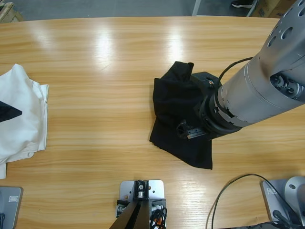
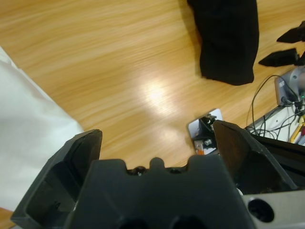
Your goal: Fold clothes
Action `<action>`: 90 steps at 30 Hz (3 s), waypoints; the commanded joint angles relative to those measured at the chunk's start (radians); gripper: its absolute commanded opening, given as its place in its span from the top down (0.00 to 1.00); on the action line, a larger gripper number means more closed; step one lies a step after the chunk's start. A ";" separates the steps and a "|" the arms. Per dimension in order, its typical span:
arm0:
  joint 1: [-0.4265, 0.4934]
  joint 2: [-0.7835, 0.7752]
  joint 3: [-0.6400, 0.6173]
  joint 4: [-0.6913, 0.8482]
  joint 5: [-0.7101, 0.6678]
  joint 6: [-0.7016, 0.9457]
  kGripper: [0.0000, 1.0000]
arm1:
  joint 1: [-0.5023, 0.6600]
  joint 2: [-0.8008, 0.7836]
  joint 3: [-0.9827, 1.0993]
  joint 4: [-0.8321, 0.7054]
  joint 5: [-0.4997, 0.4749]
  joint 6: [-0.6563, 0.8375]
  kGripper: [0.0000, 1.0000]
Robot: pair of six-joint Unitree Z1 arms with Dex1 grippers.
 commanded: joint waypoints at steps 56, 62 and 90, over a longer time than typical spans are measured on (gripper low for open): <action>1.022 0.605 0.190 -0.058 0.384 -0.972 0.00 | -0.064 0.166 -0.071 0.144 0.233 -0.508 0.00; 1.006 0.580 0.347 -0.276 0.357 -0.972 0.00 | -0.070 0.189 -0.092 0.144 0.232 -0.510 0.00; 0.340 0.732 0.057 -0.390 0.125 -1.381 0.00 | -0.081 0.210 -0.055 0.105 0.225 -0.523 0.00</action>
